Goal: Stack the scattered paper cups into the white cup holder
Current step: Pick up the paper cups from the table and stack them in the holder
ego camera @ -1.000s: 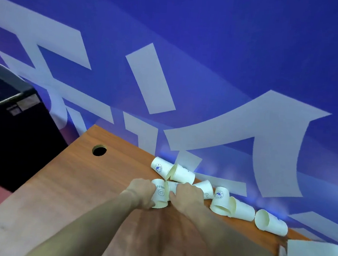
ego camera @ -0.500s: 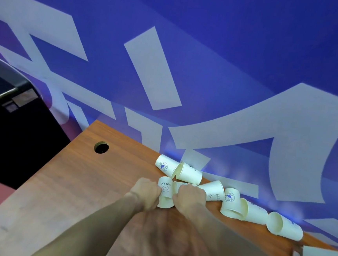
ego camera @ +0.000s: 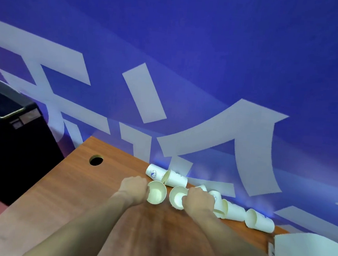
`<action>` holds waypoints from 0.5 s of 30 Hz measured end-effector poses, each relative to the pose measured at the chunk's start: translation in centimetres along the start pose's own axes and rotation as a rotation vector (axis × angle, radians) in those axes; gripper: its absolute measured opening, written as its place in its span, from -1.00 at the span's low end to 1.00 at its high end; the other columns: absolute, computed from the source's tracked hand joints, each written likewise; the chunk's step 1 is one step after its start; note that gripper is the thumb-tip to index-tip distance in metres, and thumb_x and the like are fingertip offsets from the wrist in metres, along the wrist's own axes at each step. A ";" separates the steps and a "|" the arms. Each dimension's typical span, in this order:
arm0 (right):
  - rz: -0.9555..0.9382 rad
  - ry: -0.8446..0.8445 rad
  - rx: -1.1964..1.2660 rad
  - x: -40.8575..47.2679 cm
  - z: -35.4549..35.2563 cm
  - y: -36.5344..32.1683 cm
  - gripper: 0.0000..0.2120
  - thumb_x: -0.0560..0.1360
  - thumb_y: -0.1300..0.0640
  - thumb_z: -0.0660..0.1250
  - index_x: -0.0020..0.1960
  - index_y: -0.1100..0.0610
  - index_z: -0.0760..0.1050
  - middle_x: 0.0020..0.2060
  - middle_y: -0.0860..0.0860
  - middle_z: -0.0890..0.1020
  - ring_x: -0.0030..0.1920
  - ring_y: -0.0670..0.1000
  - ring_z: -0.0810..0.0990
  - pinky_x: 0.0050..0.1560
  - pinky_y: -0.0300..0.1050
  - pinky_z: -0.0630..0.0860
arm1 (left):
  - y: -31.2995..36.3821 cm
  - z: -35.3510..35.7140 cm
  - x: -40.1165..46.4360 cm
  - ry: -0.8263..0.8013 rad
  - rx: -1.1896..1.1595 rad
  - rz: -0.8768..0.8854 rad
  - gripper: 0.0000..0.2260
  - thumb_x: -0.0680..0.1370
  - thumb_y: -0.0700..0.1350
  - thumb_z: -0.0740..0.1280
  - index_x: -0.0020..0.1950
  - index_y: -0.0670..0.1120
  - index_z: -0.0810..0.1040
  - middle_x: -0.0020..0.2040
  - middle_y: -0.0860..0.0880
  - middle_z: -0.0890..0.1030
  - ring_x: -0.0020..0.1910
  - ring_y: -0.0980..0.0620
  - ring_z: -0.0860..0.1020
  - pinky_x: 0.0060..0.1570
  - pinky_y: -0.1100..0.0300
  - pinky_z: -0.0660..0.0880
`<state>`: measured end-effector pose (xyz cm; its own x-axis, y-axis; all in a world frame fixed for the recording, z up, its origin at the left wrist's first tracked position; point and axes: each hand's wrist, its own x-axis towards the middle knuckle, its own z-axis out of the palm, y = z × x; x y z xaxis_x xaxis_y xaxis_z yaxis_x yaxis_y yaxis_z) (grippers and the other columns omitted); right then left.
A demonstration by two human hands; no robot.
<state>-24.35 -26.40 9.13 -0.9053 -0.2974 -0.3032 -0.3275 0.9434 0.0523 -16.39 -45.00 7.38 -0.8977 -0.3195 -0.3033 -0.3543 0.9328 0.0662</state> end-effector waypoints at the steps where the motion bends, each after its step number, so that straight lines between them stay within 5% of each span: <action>1: 0.028 0.010 0.028 -0.6 -0.4 0.5 -0.73 0.54 0.09 0.17 0.18 0.03 0.53 0.02 -0.03 0.57 0.11 0.03 0.56 -0.05 -0.15 0.36 | 0.3 -0.4 -0.5 0.003 -0.007 -0.001 -0.70 0.63 0.02 0.09 0.09 -0.07 0.56 0.10 -0.06 0.62 0.08 -0.10 0.59 -0.13 0.16 0.34; 15: 0.133 0.087 0.235 -9.6 -5.5 8.8 -0.92 0.48 0.06 0.19 -0.11 0.06 0.38 -0.10 0.02 0.54 -0.09 0.08 0.51 -0.23 -0.14 0.32 | 7.1 -5.6 -7.2 0.066 -0.020 0.112 -0.69 0.64 0.02 0.07 0.19 -0.07 0.52 0.19 -0.06 0.58 0.15 -0.09 0.54 -0.05 0.14 0.36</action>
<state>-20.06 -16.05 17.71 -0.9594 -0.1708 -0.2247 -0.1419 0.9801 -0.1390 -13.91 -37.06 15.34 -0.9470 -0.2246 -0.2298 -0.2557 0.9599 0.1152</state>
